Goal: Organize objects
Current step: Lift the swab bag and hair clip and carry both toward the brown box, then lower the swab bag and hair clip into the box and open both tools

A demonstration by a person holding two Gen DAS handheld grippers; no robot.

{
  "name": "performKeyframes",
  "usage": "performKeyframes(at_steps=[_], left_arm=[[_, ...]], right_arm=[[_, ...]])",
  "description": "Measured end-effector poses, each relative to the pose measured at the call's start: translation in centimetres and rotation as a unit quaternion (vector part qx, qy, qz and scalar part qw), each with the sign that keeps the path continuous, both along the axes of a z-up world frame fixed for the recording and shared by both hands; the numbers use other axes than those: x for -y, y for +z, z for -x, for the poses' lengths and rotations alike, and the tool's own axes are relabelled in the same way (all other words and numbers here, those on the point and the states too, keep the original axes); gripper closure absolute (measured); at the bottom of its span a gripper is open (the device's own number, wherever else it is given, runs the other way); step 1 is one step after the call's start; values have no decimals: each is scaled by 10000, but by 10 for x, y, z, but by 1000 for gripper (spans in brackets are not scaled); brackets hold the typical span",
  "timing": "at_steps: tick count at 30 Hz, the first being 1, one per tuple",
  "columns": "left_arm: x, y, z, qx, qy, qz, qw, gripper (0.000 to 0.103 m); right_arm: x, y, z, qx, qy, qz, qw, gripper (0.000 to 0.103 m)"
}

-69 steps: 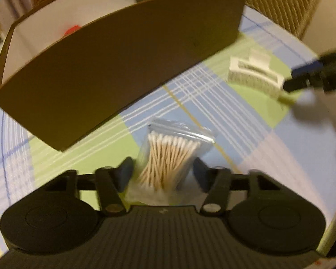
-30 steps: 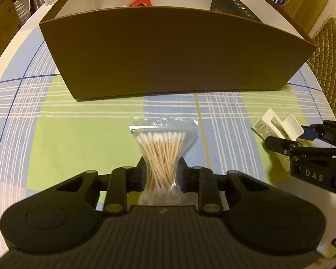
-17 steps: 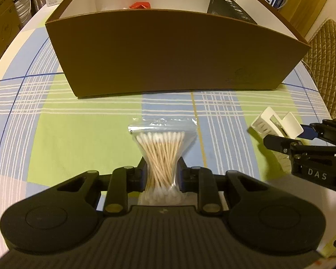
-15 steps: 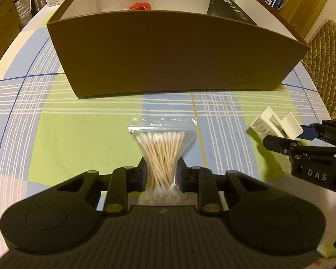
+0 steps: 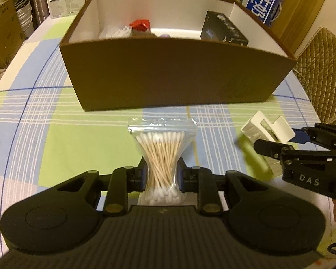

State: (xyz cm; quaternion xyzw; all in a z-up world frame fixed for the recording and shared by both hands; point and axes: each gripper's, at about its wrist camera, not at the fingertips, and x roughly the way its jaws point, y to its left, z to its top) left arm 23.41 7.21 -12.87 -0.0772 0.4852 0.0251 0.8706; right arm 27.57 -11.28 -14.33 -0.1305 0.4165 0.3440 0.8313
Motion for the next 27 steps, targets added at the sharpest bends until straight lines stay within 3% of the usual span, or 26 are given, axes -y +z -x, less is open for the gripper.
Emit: performKeyframes(at_steps=[14,27], left_arm=[[-6,46,-7,471,-37,31,9989,82],[-18,89,-48,971,-61,-176,9951,82]], right_arm=[[-22,37,0,155,219,-432,9987,62],[-48,80,-32,473,282,-810,9952,62]])
